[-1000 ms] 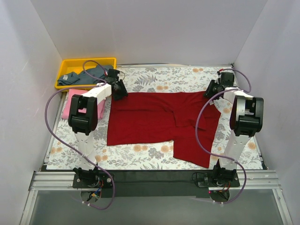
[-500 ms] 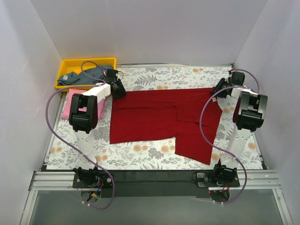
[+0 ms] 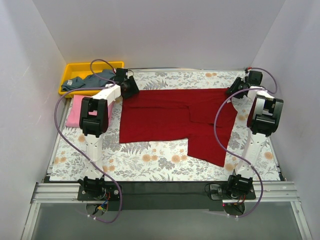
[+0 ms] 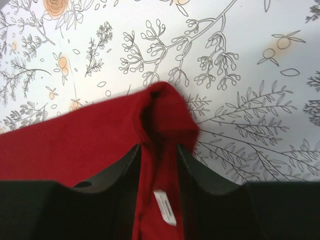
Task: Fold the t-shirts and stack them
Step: Fold the tshirt
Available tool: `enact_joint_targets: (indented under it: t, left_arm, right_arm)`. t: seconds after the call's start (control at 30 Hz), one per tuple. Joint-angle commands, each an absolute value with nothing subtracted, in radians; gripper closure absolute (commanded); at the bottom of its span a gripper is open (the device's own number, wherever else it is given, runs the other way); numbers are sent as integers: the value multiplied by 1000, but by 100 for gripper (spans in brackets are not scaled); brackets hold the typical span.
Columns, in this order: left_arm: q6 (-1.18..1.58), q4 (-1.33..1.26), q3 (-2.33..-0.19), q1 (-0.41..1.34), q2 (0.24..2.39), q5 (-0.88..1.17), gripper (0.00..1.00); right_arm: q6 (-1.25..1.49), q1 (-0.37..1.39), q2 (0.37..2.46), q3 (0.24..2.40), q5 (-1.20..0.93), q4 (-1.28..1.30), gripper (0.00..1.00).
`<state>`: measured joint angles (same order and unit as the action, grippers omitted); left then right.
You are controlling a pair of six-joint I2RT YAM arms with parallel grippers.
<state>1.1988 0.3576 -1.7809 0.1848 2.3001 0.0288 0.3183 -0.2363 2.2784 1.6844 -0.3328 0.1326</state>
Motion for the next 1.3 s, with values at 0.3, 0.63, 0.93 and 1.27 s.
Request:
enact_joint_targets:
  t: [0.3, 0.63, 0.93, 1.27]
  left_arm:
    - [1229, 445, -1465, 232, 1794, -12, 37]
    - [1238, 609, -968, 241, 1362, -80, 15]
    - [1302, 649, -776, 239, 1321, -114, 25]
    - [1292, 591, -753, 239, 1413, -89, 31]
  right_arm:
    - [264, -196, 1792, 1387, -158, 288, 59]
    - [284, -175, 1366, 909, -22, 465, 54]
    - [293, -175, 1213, 735, -35, 477, 52]
    - [301, -175, 1287, 765, -17, 425, 55]
